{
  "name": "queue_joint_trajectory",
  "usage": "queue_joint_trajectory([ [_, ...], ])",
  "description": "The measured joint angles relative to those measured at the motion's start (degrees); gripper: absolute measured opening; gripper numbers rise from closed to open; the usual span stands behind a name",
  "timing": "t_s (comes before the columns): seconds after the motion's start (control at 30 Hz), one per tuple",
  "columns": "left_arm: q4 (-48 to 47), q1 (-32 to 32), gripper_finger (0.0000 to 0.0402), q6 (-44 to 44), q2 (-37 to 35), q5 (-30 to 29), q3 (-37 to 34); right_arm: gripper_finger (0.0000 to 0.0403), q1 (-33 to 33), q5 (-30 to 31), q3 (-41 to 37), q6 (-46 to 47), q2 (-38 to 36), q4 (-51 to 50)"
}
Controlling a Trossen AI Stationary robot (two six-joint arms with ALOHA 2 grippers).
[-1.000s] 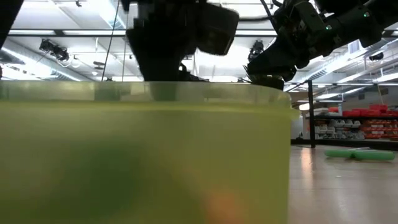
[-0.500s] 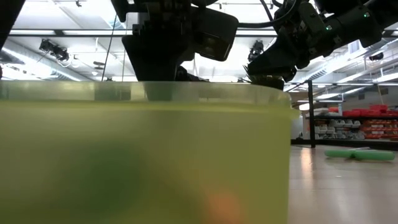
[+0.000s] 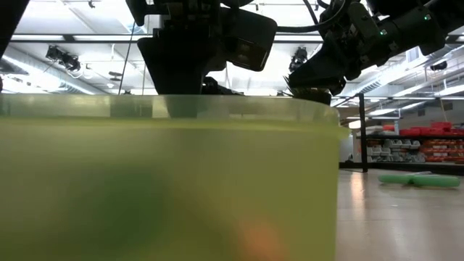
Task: Pack school essentials
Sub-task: Put the blue sticky note into the yellow supply box
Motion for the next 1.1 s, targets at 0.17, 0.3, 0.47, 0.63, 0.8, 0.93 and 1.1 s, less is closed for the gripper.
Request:
queue_joint_trajectory([
  [0.17,-0.2,-0.2,0.0283,0.9,0.0,1.9,0.0,0.0103,0.0,0.0,0.0,0.0,0.0,0.0],
  [0.3,-0.2,-0.7,0.0284,2.0,0.0,1.9,0.0,0.0103,0.0,0.0,0.0,0.0,0.0,0.0],
  [0.47,-0.5,-0.7,0.0284,2.4,0.0,1.9,0.0,0.0103,0.0,0.0,0.0,0.2,0.0,0.0],
  [0.63,-2.1,-0.6,0.0284,2.4,0.0,1.9,0.0,0.0103,0.0,0.0,0.0,0.2,0.0,0.0],
  [0.8,-3.0,-0.8,0.0284,2.5,0.0,1.9,0.0,0.0103,0.0,0.0,0.0,0.2,0.0,0.0],
  [0.93,-3.0,-1.3,0.0284,4.1,0.0,1.9,0.0,0.0103,0.0,0.0,0.0,0.3,0.0,0.0],
  [1.1,-3.1,-1.6,0.0311,5.3,0.0,2.0,0.0,0.0103,0.0,0.0,0.0,0.2,0.0,0.0],
])
